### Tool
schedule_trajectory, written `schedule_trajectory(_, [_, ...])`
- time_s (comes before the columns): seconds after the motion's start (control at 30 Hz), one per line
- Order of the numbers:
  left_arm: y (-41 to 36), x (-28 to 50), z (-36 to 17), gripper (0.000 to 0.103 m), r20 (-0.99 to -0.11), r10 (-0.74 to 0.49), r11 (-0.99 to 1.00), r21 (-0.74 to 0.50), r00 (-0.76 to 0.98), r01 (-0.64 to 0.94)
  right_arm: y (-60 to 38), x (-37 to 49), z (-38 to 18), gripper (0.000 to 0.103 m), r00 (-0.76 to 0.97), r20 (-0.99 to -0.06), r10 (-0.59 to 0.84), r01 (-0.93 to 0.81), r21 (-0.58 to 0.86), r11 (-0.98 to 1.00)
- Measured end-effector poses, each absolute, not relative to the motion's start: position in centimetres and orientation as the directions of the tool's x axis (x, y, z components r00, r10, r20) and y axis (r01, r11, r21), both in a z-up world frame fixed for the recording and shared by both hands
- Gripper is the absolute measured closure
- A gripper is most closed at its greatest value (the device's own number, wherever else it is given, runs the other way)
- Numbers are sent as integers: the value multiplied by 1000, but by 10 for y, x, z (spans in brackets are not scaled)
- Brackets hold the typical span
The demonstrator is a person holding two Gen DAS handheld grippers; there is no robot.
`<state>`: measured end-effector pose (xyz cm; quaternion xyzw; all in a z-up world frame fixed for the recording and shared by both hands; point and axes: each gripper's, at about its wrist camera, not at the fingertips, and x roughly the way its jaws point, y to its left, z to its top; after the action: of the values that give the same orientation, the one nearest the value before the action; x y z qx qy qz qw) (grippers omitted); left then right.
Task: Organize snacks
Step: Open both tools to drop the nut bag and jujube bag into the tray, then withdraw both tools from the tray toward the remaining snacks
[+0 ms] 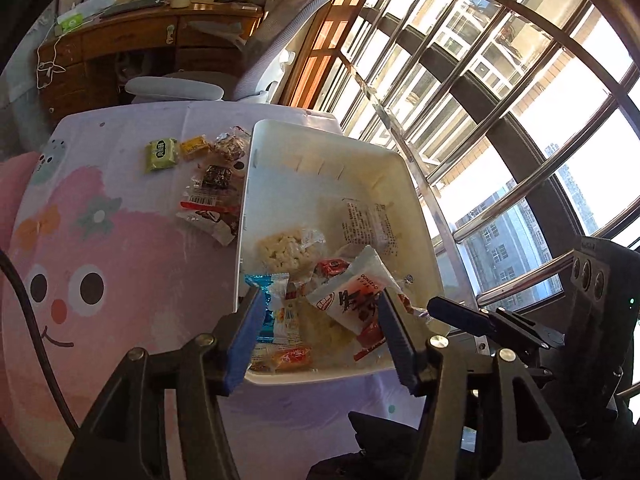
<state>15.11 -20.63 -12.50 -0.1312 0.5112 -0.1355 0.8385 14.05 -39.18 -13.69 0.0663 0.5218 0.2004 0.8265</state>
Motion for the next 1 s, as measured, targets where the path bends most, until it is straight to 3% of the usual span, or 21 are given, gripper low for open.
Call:
schedule_trajectory(0.43, [-133,120,-137,21,-854,-320,941,-338,410,30,-326,114,-141,47,325,-867,379,-286,292,913])
schedule_trajectory(1.0, [-3,103,-127,16,-883,-263,963,-267,389,44,-207,83,-141,47,335,-883,329,-214,268,939])
